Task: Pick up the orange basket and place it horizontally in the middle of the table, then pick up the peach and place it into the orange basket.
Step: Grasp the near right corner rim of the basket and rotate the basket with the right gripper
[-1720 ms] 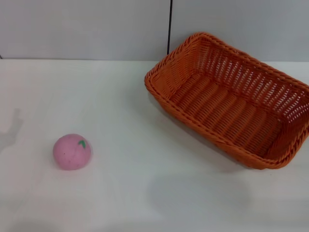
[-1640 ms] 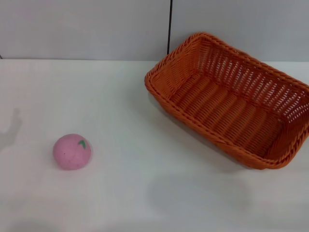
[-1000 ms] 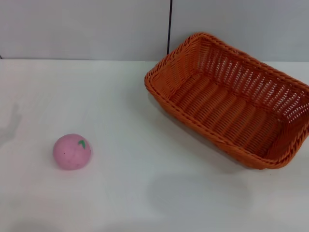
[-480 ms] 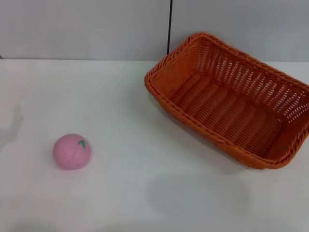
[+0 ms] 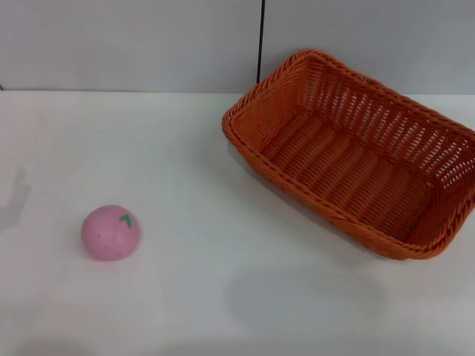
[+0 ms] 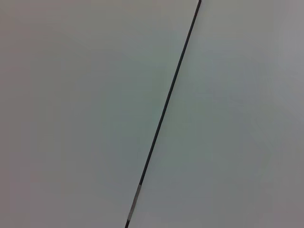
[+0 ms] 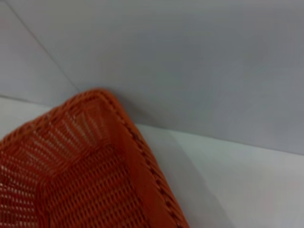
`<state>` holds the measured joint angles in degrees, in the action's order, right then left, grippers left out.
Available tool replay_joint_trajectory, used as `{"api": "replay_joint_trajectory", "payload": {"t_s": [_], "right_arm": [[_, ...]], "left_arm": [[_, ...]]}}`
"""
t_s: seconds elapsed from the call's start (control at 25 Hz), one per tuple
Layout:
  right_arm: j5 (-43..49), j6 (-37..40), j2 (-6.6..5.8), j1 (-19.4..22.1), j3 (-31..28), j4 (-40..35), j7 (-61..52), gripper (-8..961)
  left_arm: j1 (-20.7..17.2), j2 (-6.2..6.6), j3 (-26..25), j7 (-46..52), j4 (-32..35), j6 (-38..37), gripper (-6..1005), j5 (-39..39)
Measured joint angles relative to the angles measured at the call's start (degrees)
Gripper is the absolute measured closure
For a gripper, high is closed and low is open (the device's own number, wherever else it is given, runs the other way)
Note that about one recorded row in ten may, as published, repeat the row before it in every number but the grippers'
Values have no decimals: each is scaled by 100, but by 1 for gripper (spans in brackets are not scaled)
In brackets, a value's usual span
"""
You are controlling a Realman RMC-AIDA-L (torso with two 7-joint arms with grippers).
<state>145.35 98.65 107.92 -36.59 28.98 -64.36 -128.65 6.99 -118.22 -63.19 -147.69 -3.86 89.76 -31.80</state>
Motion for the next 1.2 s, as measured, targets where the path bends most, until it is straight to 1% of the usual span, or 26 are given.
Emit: {"api": "replay_joint_trajectory", "payload": {"t_s": [0.12, 0.16, 0.28, 0.32, 0.36, 0.4, 0.56, 0.92, 0.96, 1.2], "right_arm": [[-37, -419, 19, -56, 256, 412, 74, 313], [-103, -614, 20, -103, 335, 668, 213, 313], [-180, -732, 39, -150, 370, 861, 393, 314], [-200, -778, 65, -164, 374, 899, 465, 314], [-226, -882, 141, -187, 378, 932, 612, 314], [-226, -882, 141, -187, 378, 932, 612, 314], [-362, -1109, 267, -238, 404, 1087, 903, 316], [-385, -1643, 295, -383, 531, 1681, 1242, 319], [-449, -1768, 301, -400, 536, 1799, 1359, 319], [-842, -1975, 303, -377, 536, 2051, 1730, 321]], "left_arm": [[1, 0, 1, 33, 2, 63, 219, 0], [1, 0, 3, 35, -1, 78, 220, -1], [3, 0, 8, 37, -17, 119, 222, -2], [5, 0, 8, 37, -17, 124, 222, -2], [14, 0, 9, 38, -17, 129, 223, -2], [14, 0, 9, 38, -17, 129, 223, -2], [31, 2, 9, 38, -28, 130, 226, -2], [56, 10, 9, 39, -49, 146, 232, -2], [57, 9, 9, 39, -49, 147, 233, -1], [57, 10, 0, 39, -23, 148, 236, -1]]}}
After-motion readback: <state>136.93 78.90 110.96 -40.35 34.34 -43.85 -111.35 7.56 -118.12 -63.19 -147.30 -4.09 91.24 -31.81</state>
